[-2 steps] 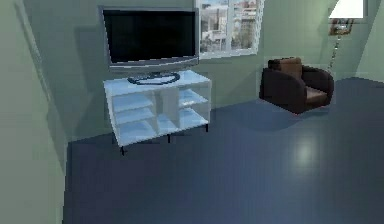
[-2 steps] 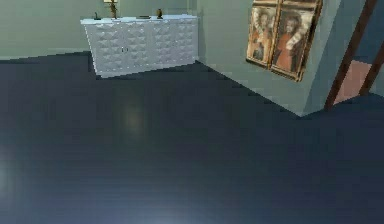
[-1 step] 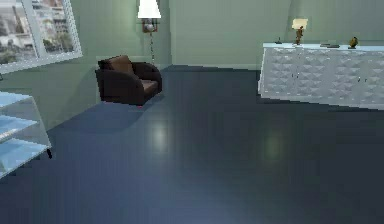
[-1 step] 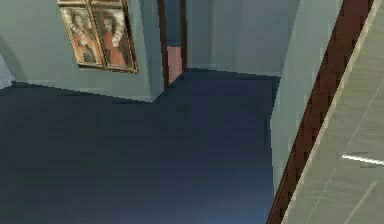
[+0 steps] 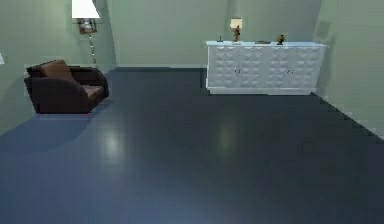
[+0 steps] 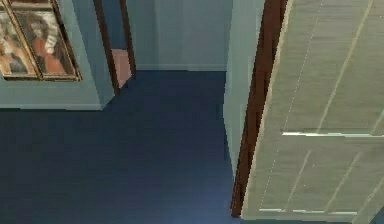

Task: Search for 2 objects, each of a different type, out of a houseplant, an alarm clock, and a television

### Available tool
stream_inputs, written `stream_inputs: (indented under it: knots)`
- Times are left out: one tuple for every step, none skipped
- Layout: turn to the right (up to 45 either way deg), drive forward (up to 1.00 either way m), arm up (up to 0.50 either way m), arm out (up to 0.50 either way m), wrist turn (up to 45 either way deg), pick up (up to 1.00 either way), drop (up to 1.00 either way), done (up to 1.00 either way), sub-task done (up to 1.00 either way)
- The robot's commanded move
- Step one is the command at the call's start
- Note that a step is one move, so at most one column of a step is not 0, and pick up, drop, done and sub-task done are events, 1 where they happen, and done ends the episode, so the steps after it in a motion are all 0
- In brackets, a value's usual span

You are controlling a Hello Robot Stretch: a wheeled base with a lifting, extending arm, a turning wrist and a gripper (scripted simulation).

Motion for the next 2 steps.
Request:
stream_inputs:
  knots:
    - [0.0,0.20,0.00,0.00,0.0,0.00,0.00,0.00,0.00]
    - [-45.0,0.00,0.00,0.00,0.0,0.00,0.00,0.00,0.00]
